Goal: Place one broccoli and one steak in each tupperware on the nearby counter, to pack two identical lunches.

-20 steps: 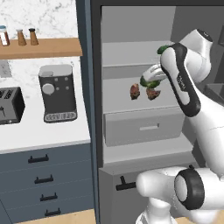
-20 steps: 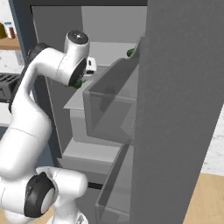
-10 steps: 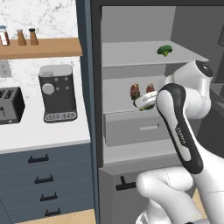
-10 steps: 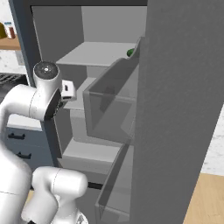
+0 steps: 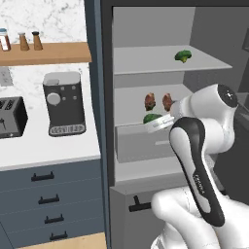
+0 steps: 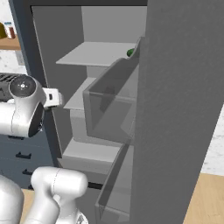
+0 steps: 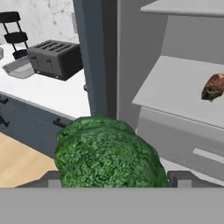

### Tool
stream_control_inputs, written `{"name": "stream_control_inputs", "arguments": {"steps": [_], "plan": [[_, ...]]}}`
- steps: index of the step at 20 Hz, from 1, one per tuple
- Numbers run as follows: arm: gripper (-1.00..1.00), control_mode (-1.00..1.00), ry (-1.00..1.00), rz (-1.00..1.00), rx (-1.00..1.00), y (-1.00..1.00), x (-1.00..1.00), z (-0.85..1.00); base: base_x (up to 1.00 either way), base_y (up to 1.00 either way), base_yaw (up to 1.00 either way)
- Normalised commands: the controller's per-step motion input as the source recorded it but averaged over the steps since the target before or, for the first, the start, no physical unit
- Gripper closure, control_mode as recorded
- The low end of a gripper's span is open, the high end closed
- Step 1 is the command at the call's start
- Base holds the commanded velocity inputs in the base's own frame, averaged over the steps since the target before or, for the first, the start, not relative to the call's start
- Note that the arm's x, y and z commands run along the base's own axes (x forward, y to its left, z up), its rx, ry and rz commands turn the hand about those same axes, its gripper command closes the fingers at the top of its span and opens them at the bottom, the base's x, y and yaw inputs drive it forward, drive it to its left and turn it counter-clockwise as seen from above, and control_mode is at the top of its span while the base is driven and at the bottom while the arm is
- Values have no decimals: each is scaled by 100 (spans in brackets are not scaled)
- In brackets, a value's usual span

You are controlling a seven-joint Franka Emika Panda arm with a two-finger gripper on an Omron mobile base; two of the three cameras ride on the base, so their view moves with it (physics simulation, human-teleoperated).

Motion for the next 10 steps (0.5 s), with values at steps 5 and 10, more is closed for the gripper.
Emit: {"name": "stream_control_inputs", "arguments": {"steps": [5,10], "plan": [[100,-100,-7,-5,-3,14,-4,0,0,0,0],[100,100,0,-3,0,0,0,0,-1,0,0]]}}
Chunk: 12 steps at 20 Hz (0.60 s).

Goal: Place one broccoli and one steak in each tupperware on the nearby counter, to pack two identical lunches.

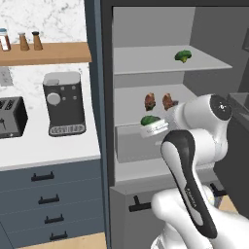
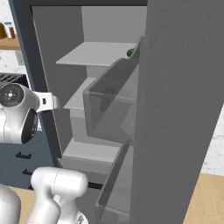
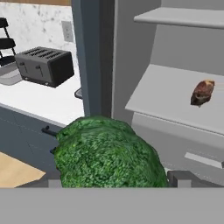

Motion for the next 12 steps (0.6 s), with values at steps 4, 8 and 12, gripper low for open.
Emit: {"name": "stream_control_inputs", "arguments": {"steps": [4,8,12], "plan": [[100,100,0,0,0,0,0,0,0,2,-14],[100,100,0,0,0,0,0,0,0,38,-28],[100,100,0,0,0,0,0,0,-6,83,-22]]}}
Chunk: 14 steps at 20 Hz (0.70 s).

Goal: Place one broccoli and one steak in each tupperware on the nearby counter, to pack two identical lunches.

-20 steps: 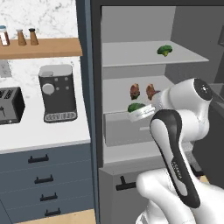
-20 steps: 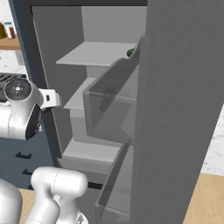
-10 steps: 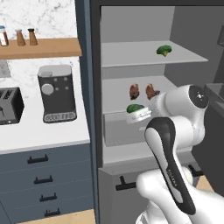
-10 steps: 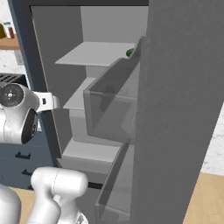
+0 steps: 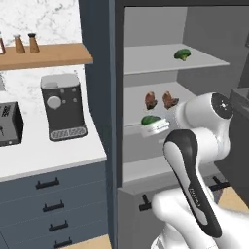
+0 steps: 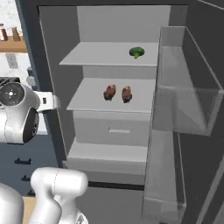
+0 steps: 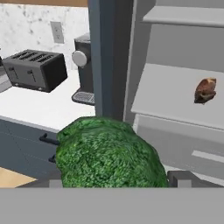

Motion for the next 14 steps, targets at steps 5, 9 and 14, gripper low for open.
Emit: {"name": "stream_control_inputs", "arguments": {"steps": [5,9,14], "plan": [[100,100,0,0,0,0,0,0,-17,100,-11],[100,100,0,0,0,0,0,0,-9,100,-2],[100,100,0,0,0,0,0,0,-1,100,0]]}}
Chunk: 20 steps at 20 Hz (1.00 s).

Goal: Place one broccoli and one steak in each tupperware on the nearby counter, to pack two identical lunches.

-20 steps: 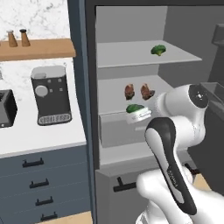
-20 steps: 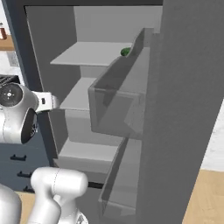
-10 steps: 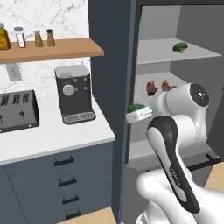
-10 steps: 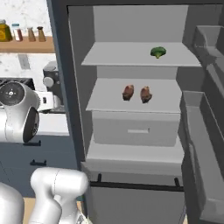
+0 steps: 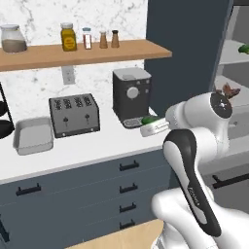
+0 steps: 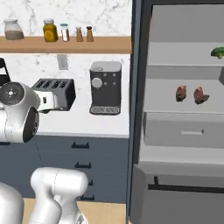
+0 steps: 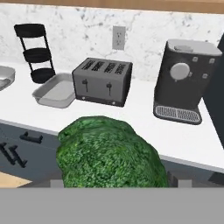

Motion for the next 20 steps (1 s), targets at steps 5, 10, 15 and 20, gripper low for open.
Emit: {"name": "stream_control_inputs", "arguments": {"steps": [5,10,15,20], "plan": [[100,100,0,0,0,0,0,0,0,100,0],[100,100,0,0,0,0,0,0,0,100,0],[100,100,0,0,0,0,0,0,22,96,-1],[100,100,0,0,0,0,0,0,27,63,-1]]}}
